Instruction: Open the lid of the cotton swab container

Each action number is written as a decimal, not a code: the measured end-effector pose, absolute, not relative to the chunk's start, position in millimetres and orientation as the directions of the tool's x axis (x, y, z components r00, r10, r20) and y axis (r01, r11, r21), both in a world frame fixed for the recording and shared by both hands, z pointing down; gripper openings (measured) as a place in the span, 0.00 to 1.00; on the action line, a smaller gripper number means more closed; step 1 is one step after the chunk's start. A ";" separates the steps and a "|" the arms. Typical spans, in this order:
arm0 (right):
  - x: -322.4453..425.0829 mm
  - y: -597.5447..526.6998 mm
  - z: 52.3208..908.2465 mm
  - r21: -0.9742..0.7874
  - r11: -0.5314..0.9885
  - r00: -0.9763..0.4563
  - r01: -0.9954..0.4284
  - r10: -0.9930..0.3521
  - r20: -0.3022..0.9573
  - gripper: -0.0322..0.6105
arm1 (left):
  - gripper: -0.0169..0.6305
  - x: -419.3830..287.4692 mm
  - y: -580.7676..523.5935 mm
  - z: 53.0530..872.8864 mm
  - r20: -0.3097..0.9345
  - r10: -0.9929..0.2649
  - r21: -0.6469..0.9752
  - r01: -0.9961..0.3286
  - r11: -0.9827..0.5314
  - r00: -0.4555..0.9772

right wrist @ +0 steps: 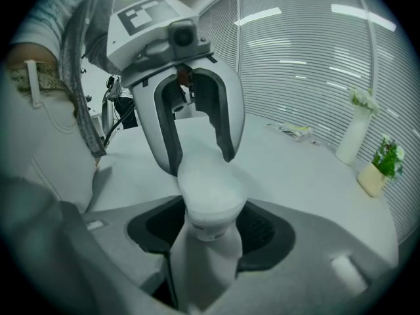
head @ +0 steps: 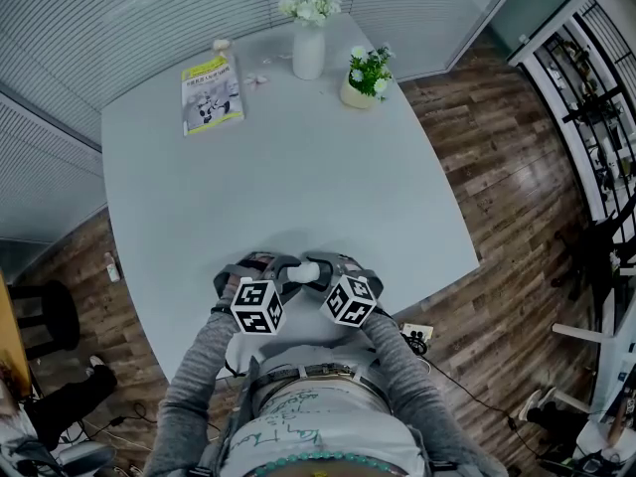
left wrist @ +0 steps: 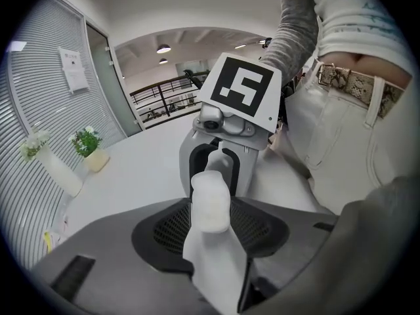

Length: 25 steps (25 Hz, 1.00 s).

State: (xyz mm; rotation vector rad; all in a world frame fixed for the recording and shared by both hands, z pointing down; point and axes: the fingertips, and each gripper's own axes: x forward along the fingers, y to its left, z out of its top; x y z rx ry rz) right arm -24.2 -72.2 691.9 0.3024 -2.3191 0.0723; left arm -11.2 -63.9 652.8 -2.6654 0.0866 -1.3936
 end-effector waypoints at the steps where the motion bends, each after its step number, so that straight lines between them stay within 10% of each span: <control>1: -24.0 -72.1 692.1 0.042 0.970 -0.667 -0.238 -0.195 0.719 0.43 | 0.31 -11.0 -63.6 653.1 0.815 -0.104 -0.136 0.013 -0.991 0.570; 25: -25.8 -69.7 692.0 0.055 0.977 -0.669 -0.205 -0.181 0.721 0.42 | 0.30 -12.7 -63.6 645.2 0.780 0.082 0.114 -0.012 -0.993 0.620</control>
